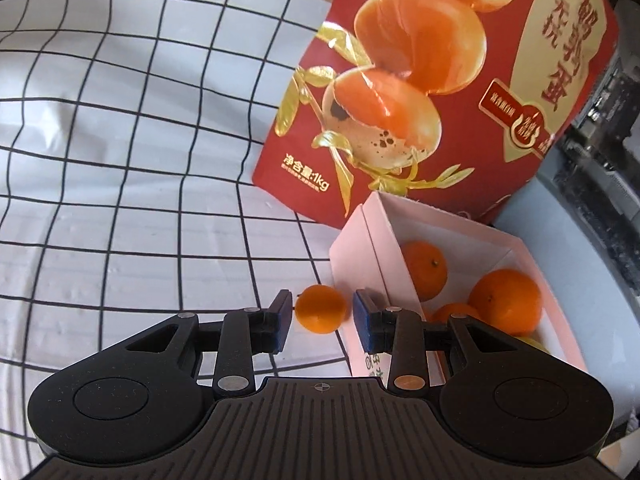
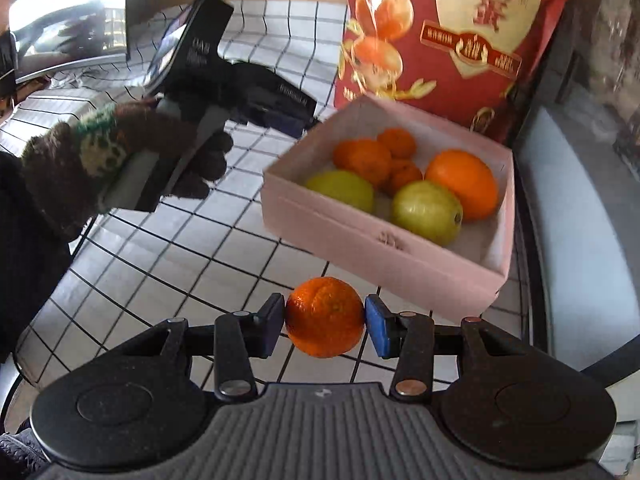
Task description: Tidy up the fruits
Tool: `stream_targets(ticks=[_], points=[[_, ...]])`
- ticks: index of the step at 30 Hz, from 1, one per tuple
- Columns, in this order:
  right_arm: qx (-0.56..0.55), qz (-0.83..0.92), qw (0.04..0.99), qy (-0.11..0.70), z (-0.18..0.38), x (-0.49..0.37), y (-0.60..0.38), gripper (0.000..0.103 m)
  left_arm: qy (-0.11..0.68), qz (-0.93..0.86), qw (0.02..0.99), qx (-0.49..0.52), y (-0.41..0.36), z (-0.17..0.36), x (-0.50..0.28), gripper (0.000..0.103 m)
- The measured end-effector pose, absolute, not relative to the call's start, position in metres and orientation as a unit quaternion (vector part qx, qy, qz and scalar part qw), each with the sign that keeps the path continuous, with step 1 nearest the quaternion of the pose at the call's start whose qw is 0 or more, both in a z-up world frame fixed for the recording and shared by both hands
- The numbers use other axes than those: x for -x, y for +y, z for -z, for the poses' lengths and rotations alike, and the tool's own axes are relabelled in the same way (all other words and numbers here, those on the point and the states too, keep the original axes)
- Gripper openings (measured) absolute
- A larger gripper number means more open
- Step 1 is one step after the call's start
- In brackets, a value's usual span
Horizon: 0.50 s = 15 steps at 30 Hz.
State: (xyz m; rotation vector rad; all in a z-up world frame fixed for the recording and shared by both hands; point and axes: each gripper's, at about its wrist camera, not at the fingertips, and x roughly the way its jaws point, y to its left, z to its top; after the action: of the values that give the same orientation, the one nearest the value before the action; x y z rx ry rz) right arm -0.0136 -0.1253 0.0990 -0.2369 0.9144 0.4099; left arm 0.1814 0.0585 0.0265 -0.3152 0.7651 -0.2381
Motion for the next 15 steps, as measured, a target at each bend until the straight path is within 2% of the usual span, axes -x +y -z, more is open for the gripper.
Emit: stream_targets(ticks=[6, 9, 15], points=[[0.104, -0.204, 0.867, 0.442, -0.088, 0.020, -0.124, 0.044, 0.367, 0.109, 0.908, 0.171, 0.063, -0.021, -0.183, 0.039], [0.113, -0.206, 0.866, 0.442, -0.087, 0.025, -0.121, 0.044, 0.359, 0.117, 0.905, 0.194, 0.068, -0.018, -0.178, 0.033], [0.113, -0.218, 0.867, 0.434, -0.087, 0.032, -0.116, 0.044, 0.342, 0.133, 0.912, 0.185, 0.081, -0.022, -0.135, 0.031]])
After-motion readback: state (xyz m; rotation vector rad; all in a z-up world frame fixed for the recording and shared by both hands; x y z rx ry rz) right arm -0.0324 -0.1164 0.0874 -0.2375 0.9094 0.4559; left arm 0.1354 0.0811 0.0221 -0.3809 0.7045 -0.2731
